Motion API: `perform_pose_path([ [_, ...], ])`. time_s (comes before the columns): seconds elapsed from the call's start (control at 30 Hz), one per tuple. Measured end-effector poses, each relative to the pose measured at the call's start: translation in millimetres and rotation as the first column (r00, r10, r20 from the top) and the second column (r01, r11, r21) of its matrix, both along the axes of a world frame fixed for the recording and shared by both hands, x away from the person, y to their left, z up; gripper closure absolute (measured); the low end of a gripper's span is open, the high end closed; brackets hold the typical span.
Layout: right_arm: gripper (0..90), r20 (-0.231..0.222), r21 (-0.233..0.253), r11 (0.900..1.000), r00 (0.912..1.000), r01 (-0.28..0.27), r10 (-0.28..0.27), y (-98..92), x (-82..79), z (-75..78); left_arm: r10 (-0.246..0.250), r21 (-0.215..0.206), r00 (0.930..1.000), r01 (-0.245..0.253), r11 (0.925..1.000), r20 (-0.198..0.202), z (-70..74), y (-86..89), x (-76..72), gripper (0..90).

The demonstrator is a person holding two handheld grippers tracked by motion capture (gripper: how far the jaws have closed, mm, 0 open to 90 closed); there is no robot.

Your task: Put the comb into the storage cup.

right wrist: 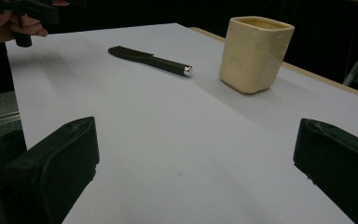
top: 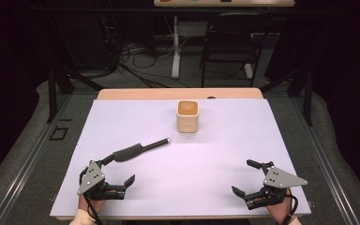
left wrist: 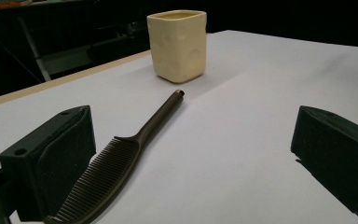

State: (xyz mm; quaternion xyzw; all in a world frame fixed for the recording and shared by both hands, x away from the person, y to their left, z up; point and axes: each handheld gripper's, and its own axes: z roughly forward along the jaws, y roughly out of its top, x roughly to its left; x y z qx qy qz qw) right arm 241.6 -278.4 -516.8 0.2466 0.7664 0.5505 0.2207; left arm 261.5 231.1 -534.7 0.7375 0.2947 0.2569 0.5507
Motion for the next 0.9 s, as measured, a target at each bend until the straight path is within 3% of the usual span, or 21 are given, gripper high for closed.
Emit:
perform_pose_path([
  [0.53,0.0,-0.012,-0.009,1.0,0.9999,0.006,-0.006,0.7,2.1,-1.2,0.016,0.029,0.9998,-0.016,0.9995,-0.012,3.7,-16.4,18.3,0.2],
  [0.9,0.0,-0.015,-0.017,1.0,0.9999,0.003,-0.003,2.1,2.4,-1.4,0.052,0.032,0.9969,-0.05,0.9982,-0.06,5.5,-26.0,41.5,0.4],
])
